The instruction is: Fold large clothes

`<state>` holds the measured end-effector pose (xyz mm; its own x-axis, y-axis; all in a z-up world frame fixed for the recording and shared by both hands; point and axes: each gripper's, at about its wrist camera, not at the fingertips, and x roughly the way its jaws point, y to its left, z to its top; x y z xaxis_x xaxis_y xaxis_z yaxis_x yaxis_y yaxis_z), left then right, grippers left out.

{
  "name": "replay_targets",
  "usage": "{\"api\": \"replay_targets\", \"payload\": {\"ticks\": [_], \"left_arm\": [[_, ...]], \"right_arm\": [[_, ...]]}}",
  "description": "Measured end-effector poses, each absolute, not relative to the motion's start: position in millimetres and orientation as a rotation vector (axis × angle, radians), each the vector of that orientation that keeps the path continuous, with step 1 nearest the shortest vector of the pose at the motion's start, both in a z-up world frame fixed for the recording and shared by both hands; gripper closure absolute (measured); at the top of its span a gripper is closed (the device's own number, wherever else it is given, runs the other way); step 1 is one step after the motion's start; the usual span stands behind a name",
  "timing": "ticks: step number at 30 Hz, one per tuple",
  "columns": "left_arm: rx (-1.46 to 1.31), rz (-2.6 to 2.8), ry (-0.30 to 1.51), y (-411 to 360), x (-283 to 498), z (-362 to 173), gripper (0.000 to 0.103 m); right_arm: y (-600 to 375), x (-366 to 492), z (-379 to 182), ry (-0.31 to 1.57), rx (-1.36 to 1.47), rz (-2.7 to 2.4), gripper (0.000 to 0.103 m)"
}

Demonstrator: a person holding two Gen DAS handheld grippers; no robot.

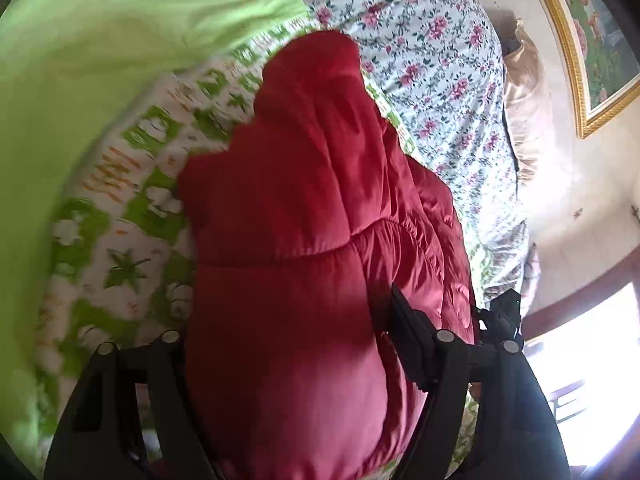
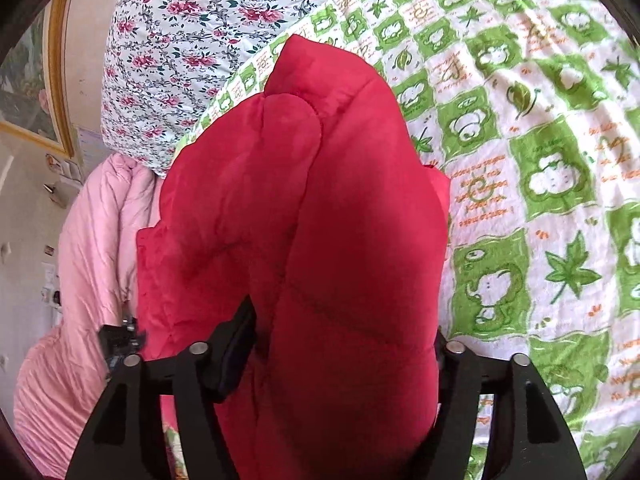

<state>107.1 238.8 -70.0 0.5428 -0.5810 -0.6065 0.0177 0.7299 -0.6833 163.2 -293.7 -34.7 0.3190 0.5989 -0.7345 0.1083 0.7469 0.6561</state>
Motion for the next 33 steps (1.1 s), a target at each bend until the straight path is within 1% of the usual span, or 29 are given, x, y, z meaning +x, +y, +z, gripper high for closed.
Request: {"api": "replay_targets", "payload": {"ticks": [6, 12, 16, 25, 28, 33], "left_arm": [[-0.599, -0.282, 0.863, 248.0, 84.0, -37.9, 0.030], [-0.535, -0.283, 0.805, 246.1, 70.0, -12.3, 0.030], [-0.447, -0.319, 0.812, 216.4, 74.7, -1.7, 0.030], [-0.300, -0.413, 0.872, 154.6, 86.8, 0.1, 0.030], [-0.250, -0.427, 0.878, 133.7, 88.9, 1.1, 0.030], [-0.192, -0.438, 0.890, 107.0, 93.4, 1.6, 0.030]], "right_arm": [[-293.3, 162.2, -30.1, 1.225, 0.685, 0.329, 0.020], [-289.8, 159.1, -11.2, 1.201, 0.589, 0.279, 0.020], [-288.7, 157.6, 1.8, 1.171, 0.535, 0.246, 0.020], [-297.0, 137.0, 48.9, 0.993, 0.496, 0.178, 0.019], [-279.1, 131.9, 61.2, 0.958, 0.453, 0.218, 0.019], [-227.6, 133.9, 70.2, 0.954, 0.314, 0.316, 0.019]]}}
